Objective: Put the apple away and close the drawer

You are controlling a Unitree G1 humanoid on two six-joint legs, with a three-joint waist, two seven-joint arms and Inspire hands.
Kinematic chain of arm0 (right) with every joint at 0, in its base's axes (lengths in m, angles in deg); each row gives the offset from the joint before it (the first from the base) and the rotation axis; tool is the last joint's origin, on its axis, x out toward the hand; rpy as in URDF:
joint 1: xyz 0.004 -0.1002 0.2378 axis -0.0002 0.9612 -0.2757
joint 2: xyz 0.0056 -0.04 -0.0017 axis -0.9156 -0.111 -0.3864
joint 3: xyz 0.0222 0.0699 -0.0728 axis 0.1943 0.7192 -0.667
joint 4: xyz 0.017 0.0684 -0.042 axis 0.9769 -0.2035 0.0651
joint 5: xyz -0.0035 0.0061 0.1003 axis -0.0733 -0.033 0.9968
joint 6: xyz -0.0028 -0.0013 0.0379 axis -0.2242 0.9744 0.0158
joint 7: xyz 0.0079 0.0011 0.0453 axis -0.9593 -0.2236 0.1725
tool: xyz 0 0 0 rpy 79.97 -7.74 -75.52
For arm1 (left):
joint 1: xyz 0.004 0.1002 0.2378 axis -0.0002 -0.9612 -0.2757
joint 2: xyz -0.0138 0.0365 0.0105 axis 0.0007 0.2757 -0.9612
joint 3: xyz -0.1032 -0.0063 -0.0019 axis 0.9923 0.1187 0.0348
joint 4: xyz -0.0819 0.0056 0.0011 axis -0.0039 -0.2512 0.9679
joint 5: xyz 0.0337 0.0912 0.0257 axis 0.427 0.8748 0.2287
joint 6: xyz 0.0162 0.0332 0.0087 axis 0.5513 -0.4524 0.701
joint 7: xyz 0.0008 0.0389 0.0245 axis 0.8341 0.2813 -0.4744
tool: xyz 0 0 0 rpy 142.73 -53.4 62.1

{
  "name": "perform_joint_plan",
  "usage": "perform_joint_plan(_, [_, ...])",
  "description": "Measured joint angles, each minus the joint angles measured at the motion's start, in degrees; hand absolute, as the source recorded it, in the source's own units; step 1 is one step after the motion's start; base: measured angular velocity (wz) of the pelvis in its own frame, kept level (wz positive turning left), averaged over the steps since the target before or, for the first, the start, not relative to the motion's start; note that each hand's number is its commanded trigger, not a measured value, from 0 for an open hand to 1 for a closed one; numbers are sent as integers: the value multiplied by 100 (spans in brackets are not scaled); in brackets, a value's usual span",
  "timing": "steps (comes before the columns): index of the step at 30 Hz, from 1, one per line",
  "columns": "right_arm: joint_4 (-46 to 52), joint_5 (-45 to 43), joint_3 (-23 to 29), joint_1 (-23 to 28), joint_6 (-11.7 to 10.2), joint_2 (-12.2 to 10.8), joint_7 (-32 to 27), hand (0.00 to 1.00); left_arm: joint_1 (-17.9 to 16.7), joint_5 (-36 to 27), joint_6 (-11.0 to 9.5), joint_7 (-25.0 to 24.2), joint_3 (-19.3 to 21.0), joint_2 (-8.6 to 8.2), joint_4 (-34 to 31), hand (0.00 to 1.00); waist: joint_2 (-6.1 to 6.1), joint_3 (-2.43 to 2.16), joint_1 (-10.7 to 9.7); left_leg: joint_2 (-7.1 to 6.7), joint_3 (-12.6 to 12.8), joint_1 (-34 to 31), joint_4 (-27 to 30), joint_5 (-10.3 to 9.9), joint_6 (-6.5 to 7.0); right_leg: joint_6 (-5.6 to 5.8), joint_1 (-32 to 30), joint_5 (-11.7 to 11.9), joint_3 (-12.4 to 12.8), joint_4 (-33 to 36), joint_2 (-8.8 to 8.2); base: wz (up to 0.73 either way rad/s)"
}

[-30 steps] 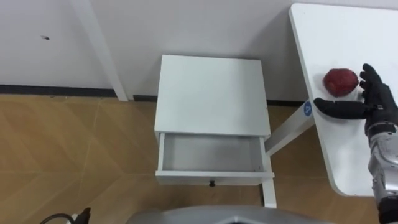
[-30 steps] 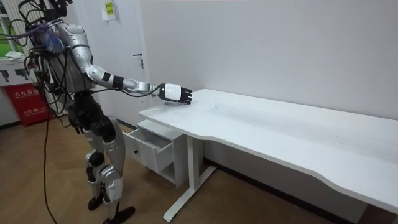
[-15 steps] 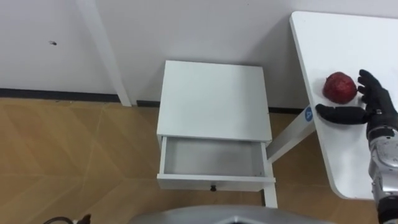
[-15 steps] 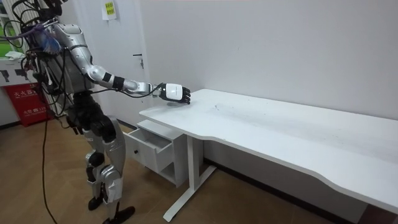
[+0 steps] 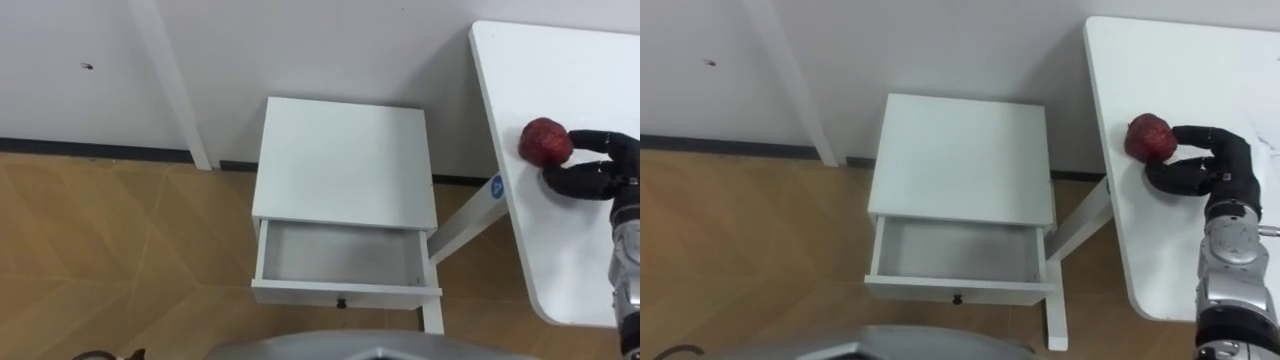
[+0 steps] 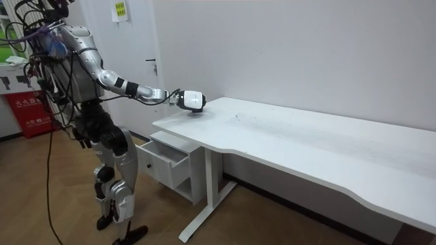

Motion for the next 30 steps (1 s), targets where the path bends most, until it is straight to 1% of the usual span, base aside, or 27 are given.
perform_joint_plan(9, [-1,-2,-19,0,3,-5,-7,100,98,0,-1,7,-5,0,94,0,-9,4,11,0,0,-1,2,0,0,0,-6,0,8,3,0,0])
perform_joint_plan(14, [119,-84,-152,-1,-3,-4,7,100,150,111,-17,8,-4,1,108,0,-11,10,20,2,4,-14,1,0,-1,0,-25,0,0,4,0,0])
perform_joint_plan(17, [391,-160,-435,11,24,-14,9,100,155,115,-31,8,-9,5,113,0,0,18,22,1,8,-20,1,0,-1,0,-33,0,10,9,1,0])
perform_joint_plan(19, [686,-269,-822,14,49,-24,57,100,183,105,-29,-5,-75,28,111,0,16,28,36,3,9,-23,4,0,-1,0,-36,0,0,9,1,0])
perform_joint_plan(20, [755,-302,-922,14,49,-25,82,100,198,105,-28,-8,-79,29,112,0,21,31,48,3,5,-25,4,0,-1,0,-36,0,-1,9,1,0])
perform_joint_plan(23, [893,-916,-1406,30,164,-55,402,100,260,108,-15,-10,-192,33,108,0,30,33,188,3,3,-33,-5,0,-1,0,-42,0,-4,9,1,0])
perform_joint_plan(24, [1118,-1158,-1574,73,191,-83,447,100,267,112,-16,-11,-298,29,94,0,43,28,238,2,8,-50,-7,0,-1,0,-83,0,-7,17,0,0])
perform_joint_plan(26, [1314,-1306,-1853,74,209,-82,590,100,291,114,-3,-22,-469,29,94,0,55,23,322,4,27,-90,-7,0,0,0,-117,0,1,15,0,-2])
perform_joint_plan(27, [1462,-1446,-2033,108,305,-104,717,100,334,156,-5,-38,-479,12,95,0,56,18,351,5,29,-127,5,0,0,0,-146,0,0,19,0,0])
perform_joint_plan(28, [1570,-1529,-2138,135,319,-157,864,100,337,221,-8,-40,-480,5,96,0,50,14,387,5,30,-150,19,2,0,0,-173,0,-3,20,0,0])
perform_joint_plan(30, [1756,-1672,-2312,150,322,-192,1020,100,341,221,-11,-43,-505,6,96,0,87,39,472,6,30,-207,77,1,1,0,-202,0,-3,20,-4,2])
